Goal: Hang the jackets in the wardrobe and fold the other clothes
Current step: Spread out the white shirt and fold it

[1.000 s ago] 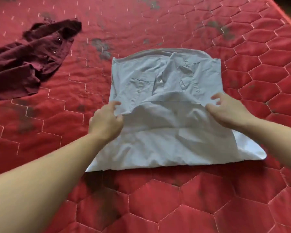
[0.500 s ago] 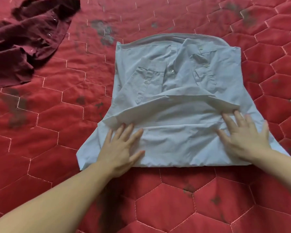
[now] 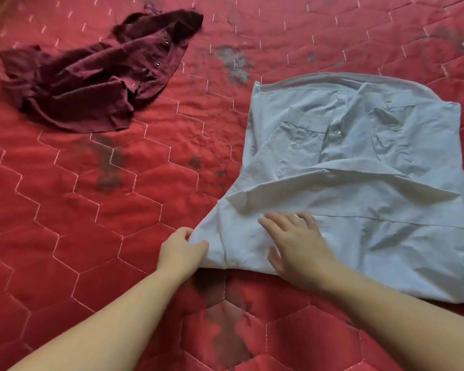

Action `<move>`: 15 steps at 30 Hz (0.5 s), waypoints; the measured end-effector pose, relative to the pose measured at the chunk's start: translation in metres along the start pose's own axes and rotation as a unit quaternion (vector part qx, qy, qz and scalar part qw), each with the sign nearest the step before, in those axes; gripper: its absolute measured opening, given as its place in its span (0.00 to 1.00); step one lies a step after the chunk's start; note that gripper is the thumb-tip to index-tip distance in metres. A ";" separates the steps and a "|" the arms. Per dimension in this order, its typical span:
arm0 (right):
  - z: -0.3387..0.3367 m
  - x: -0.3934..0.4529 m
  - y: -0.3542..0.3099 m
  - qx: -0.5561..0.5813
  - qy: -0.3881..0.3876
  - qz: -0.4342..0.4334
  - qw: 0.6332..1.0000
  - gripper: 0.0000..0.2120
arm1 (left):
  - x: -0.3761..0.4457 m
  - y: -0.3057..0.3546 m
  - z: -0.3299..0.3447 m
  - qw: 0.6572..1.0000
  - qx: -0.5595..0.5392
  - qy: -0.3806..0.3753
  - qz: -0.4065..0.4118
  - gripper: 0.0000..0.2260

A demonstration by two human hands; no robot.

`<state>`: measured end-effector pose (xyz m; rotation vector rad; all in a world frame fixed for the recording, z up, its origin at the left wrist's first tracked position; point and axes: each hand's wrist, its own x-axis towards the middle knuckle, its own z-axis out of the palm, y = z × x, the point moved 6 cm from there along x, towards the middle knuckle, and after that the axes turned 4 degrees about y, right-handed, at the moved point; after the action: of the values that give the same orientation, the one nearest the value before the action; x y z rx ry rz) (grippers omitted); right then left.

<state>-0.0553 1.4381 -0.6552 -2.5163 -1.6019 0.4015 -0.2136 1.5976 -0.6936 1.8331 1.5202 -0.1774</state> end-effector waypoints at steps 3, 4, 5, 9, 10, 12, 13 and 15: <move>0.006 0.039 -0.031 0.072 -0.008 -0.022 0.997 0.32 | 0.002 -0.002 -0.007 0.999 -0.038 -0.022 -0.004 0.05; 0.011 0.049 -0.037 0.088 -0.020 -0.025 0.996 0.35 | 0.002 -0.001 -0.010 0.998 -0.063 -0.018 0.000 0.04; 0.017 0.057 -0.041 0.086 -0.036 -0.032 0.995 0.38 | 0.003 0.000 -0.014 0.997 -0.078 -0.012 0.008 0.03; 0.028 0.071 -0.039 0.020 -0.073 -0.015 0.997 0.39 | 0.002 0.007 -0.022 0.995 -0.077 -0.014 0.056 0.05; 0.027 0.072 -0.035 0.014 -0.073 0.002 0.997 0.34 | 0.001 0.007 -0.022 0.994 -0.088 -0.018 0.056 0.06; 0.022 0.072 -0.027 -0.009 -0.067 0.018 0.998 0.19 | -0.001 0.006 -0.020 0.991 -0.129 -0.015 0.035 0.06; 0.019 0.072 -0.024 -0.019 -0.057 0.017 0.998 0.13 | -0.003 0.005 -0.019 0.988 -0.156 -0.010 0.014 0.05; 0.005 0.067 -0.021 -0.015 -0.018 0.001 1.000 0.08 | -0.006 0.004 -0.016 0.973 -0.228 -0.006 -0.036 0.04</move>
<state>-0.0482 1.5079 -0.6653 -2.5475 -1.6315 0.4292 -0.2171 1.6026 -0.6776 1.4102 1.4733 0.1210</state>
